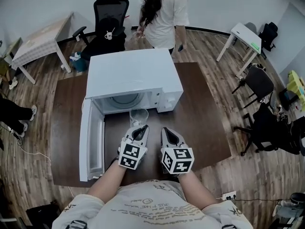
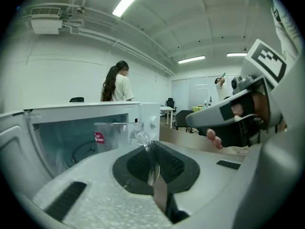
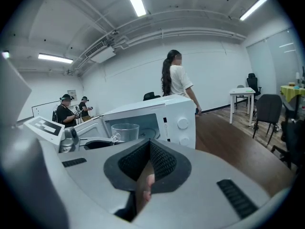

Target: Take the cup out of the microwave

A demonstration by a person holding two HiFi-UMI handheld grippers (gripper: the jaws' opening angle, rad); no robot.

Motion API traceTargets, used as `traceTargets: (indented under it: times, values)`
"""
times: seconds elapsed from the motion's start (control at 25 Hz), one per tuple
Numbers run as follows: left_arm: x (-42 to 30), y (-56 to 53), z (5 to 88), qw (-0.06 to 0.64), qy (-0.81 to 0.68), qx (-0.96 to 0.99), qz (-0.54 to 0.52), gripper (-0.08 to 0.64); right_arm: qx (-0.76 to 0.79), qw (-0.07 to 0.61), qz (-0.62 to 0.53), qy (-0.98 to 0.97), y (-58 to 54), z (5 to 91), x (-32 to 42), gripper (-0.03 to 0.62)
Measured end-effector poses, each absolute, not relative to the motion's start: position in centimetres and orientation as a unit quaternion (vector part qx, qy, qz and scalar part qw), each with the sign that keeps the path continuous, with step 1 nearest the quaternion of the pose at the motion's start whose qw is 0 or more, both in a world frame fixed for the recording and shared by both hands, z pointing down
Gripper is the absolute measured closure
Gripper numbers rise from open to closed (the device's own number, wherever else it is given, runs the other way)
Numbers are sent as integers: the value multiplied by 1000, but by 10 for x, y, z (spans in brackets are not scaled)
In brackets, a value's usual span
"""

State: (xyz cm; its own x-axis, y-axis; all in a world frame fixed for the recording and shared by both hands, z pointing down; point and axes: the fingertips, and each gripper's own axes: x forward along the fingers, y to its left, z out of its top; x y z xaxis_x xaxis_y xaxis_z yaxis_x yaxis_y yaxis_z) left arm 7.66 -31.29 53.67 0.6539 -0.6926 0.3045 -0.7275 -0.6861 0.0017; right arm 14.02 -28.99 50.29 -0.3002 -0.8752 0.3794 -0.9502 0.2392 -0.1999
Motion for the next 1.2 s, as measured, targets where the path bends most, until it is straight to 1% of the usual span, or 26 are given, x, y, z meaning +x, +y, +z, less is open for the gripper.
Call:
traceTargets:
  times: [0.12,0.24,0.56,1.0,1.2]
  values:
    - [74,-299,521,50,-389,909,140,546,589,82,191,-781,-285,498,139,583]
    - [70,-291,500,60,-397,908,124,546,595,67,182,-780,-282,492,138,583]
    - [64,-281,460,36,-403,909,99,546,588,67,140,-794,-280,473,123,583]
    - [61,-274,458,37,-394,913,94,546,586,64,131,-797,-275,466,111,583]
    - [60,-269,463,26,-394,913,101,546,582,70,128,-800,-270,467,109,583]
